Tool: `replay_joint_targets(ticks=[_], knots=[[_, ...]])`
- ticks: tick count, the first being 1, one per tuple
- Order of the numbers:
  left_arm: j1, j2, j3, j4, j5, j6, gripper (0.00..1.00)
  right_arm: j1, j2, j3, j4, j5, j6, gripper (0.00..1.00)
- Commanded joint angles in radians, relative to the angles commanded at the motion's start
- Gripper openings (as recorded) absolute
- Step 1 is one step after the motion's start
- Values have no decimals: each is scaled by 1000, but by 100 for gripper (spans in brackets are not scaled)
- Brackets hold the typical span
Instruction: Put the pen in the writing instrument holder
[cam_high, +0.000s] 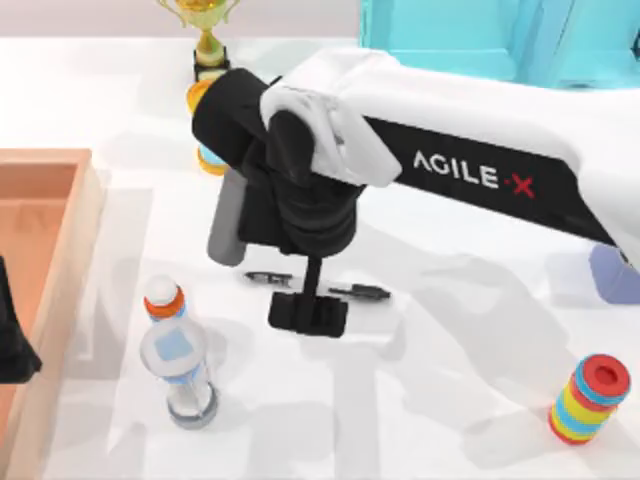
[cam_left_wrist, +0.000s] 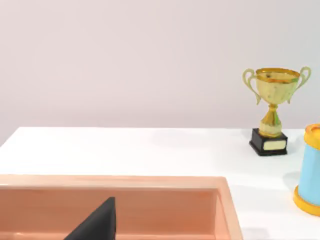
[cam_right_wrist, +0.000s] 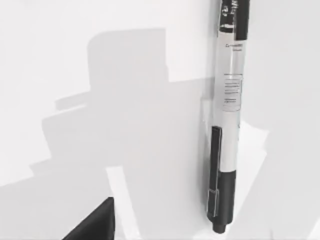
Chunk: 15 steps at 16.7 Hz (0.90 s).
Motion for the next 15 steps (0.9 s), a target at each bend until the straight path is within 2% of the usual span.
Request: replay_joint_targets(ticks=[4,10,15], knots=[[0,0,0,0,0,0,100,-11,21,-21,42,-1,-10,100],[0,0,0,0,0,0,100,-49,147,-103,267,-5,-48,100],[0,0,0,0,0,0,100,-53,162,-111,286,-6,-52,100]])
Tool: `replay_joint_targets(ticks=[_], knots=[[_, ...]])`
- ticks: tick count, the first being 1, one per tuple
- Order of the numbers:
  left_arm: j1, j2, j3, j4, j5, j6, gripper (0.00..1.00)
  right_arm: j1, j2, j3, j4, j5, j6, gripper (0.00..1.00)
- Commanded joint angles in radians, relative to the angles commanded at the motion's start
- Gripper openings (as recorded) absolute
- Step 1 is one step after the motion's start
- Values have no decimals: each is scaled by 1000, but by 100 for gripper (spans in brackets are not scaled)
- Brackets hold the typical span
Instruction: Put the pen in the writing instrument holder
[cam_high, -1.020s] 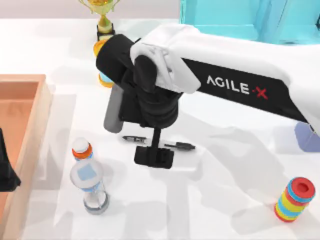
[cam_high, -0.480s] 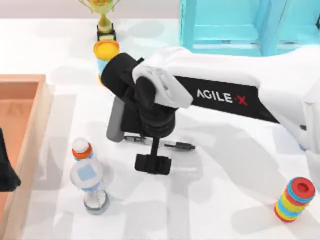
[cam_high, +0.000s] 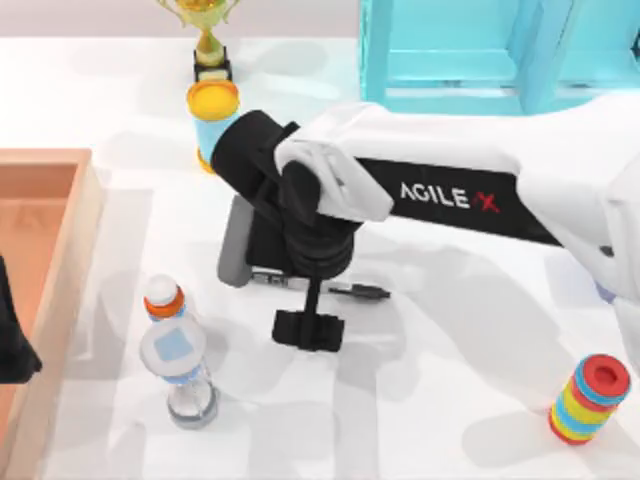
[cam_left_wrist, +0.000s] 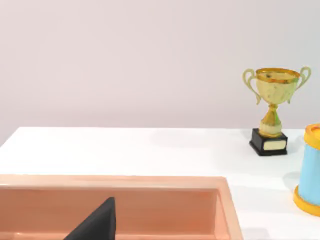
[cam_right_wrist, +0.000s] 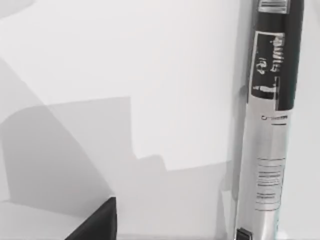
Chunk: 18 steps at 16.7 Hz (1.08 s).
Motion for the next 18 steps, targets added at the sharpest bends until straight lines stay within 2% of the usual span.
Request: replay_joint_targets(ticks=[13,18], knots=[[0,0,0,0,0,0,100,0,0,0,0,0,0,2],[0,0,0,0,0,0,100,0,0,0,0,0,0,0]])
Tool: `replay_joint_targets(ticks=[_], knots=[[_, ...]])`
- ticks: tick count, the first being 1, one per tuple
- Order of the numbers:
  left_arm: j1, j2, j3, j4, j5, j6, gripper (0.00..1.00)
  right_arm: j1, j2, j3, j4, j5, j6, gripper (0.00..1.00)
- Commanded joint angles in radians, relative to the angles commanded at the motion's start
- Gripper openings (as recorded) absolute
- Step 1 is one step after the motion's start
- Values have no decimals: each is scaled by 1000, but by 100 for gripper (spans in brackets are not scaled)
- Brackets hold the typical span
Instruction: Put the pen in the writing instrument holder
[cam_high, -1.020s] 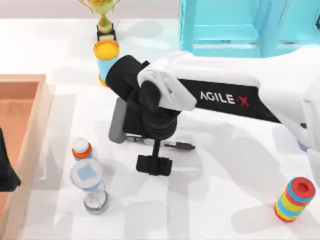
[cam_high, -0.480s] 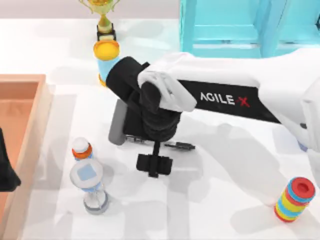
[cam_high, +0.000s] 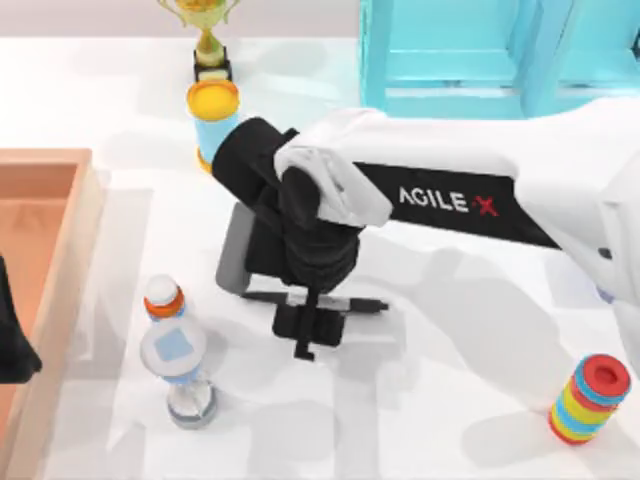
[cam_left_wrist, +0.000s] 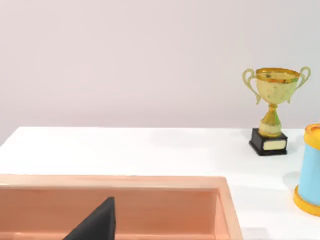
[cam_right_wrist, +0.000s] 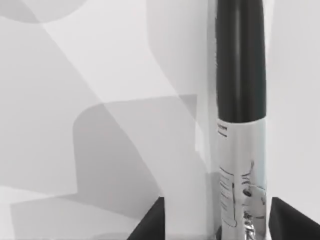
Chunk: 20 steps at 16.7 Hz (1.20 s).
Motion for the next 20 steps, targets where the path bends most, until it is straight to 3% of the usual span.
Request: replay_joint_targets(ticks=[3,5,12,20], knots=[[0,0,0,0,0,0,100,0,0,0,0,0,0,0],[0,0,0,0,0,0,100,22,-92,-10,-73,-56,51,0],[0,0,0,0,0,0,100,41,-317,-1,-314,24,198,0],[0,0,0,0,0,0,100,238,-502,-22,-520,12,342,0]])
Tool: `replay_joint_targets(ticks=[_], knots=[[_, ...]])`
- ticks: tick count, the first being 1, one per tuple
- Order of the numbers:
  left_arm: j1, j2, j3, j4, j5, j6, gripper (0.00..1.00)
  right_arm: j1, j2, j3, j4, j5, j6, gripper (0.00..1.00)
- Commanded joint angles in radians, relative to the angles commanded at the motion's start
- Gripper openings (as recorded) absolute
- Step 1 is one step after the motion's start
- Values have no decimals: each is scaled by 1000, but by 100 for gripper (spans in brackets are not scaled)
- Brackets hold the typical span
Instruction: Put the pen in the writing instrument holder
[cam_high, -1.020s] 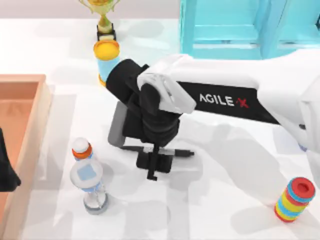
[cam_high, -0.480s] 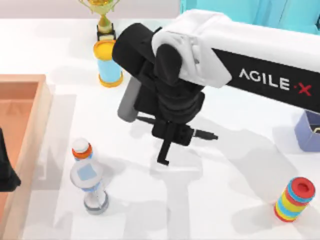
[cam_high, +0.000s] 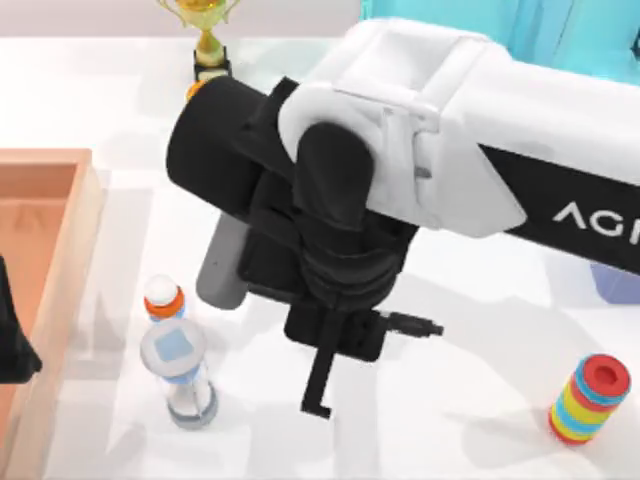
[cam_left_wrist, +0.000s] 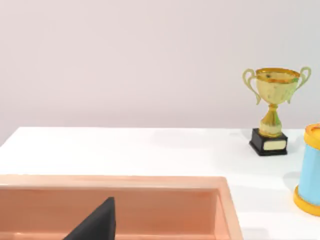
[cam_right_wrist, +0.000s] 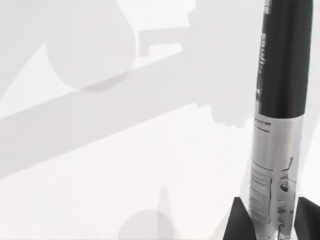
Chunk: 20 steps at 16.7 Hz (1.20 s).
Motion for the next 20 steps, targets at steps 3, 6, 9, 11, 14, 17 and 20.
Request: replay_joint_targets(ticks=[3,6,9,11,14,17,20], knots=[[0,0,0,0,0,0,100,71,3,-11,3,-27,5,0],[0,0,0,0,0,0,100,85,4,-16,6,-34,6,0],[0,0,0,0,0,0,100,81,4,-12,6,-34,8,0],[0,0,0,0,0,0,100,71,3,-15,15,-44,5,0],[0,0,0,0,0,0,100,-22,-7,-40,95,-138,-23,0],[0,0,0,0,0,0,100,-201,-14,-102,225,-313,-68,0],[0,0,0,0,0,0,100,-436,-10,-205,376,-553,-120,0]])
